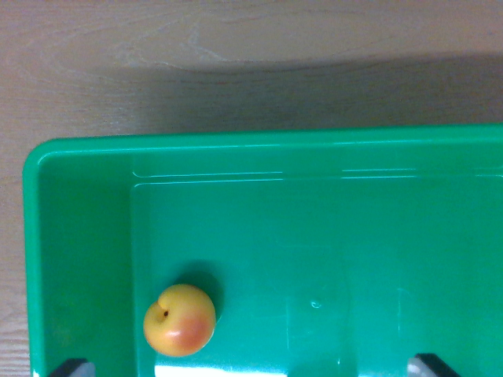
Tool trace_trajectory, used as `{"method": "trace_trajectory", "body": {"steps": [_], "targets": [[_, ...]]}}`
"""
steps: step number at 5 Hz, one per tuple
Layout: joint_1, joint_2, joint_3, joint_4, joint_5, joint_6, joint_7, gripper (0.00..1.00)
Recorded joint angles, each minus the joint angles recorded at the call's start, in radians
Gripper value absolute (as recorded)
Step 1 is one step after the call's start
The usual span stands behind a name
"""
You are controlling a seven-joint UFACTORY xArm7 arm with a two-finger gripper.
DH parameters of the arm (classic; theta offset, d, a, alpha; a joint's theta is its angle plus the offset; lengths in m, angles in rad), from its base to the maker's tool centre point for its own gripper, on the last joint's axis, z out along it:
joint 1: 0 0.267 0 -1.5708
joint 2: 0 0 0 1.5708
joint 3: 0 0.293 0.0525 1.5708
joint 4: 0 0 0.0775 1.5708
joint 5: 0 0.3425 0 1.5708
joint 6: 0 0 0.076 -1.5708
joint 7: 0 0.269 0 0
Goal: Pick fruit
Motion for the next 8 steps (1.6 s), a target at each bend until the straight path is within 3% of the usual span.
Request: {"method": "trace_trajectory", "body": {"steps": [1,2,3,4,5,6,7,8], "targets": [[0.0,0.0,0.0,0.0,0.0,0.0,0.0,0.0],[0.0049,0.007,0.005,-0.03,-0.0015,-0.038,-0.01,0.0],[0.0049,0.007,0.005,-0.03,-0.0015,-0.038,-0.01,0.0],[0.01,0.014,0.01,-0.061,-0.003,-0.078,-0.021,0.0],[0.01,0.014,0.01,-0.061,-0.003,-0.078,-0.021,0.0],[0.0152,0.021,0.015,-0.093,-0.0046,-0.119,-0.032,0.0],[0.0152,0.021,0.015,-0.093,-0.0046,-0.119,-0.032,0.0],[0.0209,0.029,0.02,-0.127,-0.0063,-0.163,-0.044,0.0]]}}
